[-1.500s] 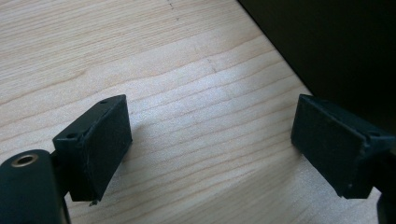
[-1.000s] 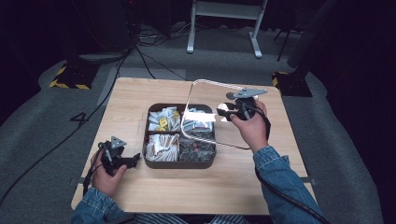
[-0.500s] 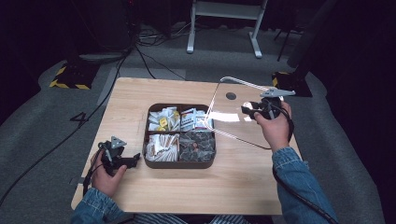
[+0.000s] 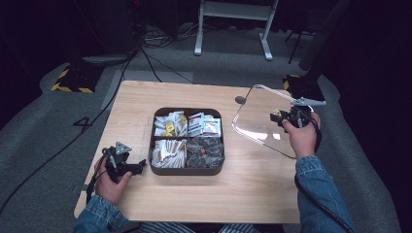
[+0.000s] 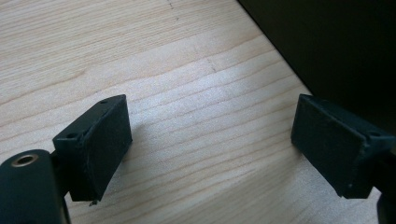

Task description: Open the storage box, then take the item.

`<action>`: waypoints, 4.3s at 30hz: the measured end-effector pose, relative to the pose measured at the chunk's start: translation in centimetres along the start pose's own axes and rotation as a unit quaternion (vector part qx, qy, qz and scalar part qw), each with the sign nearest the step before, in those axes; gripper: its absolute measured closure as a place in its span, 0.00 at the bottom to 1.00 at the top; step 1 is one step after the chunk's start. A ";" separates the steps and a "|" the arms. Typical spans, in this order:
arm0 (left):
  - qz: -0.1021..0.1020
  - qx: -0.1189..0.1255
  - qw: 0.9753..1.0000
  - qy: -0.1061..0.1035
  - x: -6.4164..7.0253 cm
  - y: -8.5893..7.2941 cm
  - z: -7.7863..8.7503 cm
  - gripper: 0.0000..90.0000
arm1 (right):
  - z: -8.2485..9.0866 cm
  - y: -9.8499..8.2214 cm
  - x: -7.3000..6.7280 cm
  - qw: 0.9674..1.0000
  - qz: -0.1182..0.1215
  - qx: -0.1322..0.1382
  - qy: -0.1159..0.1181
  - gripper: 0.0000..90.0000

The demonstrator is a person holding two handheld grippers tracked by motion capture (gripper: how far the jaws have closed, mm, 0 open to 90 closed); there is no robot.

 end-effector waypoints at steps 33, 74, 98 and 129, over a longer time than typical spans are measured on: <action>0.000 0.000 1.000 0.000 0.0 0.0 0.0 0.14 | -3.3 -7.5 5.1 0.996 -0.044 -0.049 -0.052 0.65; 0.000 0.000 1.000 0.000 0.0 0.0 0.0 0.14 | -3.8 -10.4 5.5 0.995 -0.073 -0.053 -0.051 0.32; 0.000 0.000 1.000 0.000 0.0 0.0 0.0 0.14 | -2.1 -5.5 1.2 0.999 -0.035 -0.007 0.000 0.32; 0.001 0.000 1.000 0.001 0.2 0.2 -0.2 0.14 | -5.1 1.2 -19.5 0.969 0.116 -0.026 0.215 0.55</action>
Point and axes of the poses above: each handheld gripper's, and its own axes: z roughly backward along the jaws, y roughly out of its top, x roughly to its right, the point moved 5 cm from there along -z, roughly forward along the jaws, and after that the axes turned 6 degrees about -z, right-handed, at the moved point
